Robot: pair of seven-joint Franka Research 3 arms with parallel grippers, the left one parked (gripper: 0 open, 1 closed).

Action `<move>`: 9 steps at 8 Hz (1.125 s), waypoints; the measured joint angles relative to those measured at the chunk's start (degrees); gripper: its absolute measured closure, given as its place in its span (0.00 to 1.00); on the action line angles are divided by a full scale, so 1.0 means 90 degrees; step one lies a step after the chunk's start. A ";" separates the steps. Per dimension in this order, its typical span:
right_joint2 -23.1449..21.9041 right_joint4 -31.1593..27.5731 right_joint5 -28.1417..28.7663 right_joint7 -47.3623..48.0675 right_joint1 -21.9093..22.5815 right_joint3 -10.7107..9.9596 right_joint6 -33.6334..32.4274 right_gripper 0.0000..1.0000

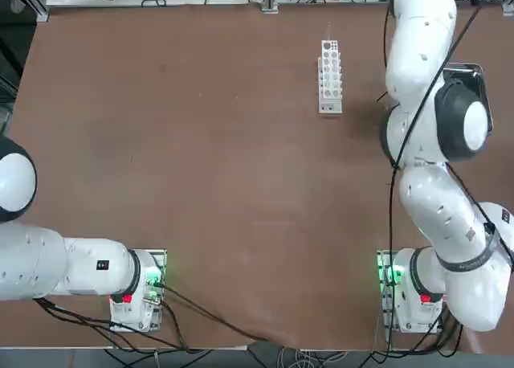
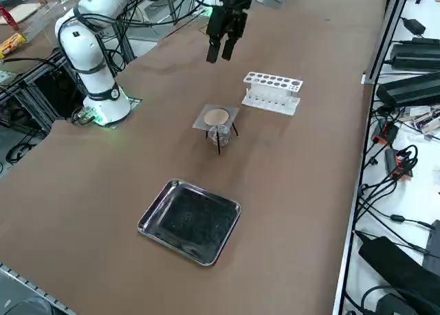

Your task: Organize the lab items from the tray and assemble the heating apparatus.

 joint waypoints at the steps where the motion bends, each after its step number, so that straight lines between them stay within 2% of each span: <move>1: -0.0220 0.0214 0.0000 0.0000 -0.0352 0.0336 -0.0009 0.00; 4: -0.1298 0.0448 -0.0055 0.0050 -0.1166 0.1363 -0.0007 0.00; 5: -0.1670 0.0541 -0.0232 0.0079 -0.1427 0.1782 0.0015 0.00; 6: -0.2034 0.0672 -0.0602 0.0165 -0.1719 0.2330 0.0069 0.00; 7: -0.2413 0.0804 -0.1091 0.0325 -0.2077 0.3038 0.0184 0.00; 8: -0.2816 0.0885 -0.1660 0.0591 -0.2504 0.3910 0.0325 0.00; 9: -0.3226 0.0934 -0.2260 0.0945 -0.3034 0.4933 0.0418 0.00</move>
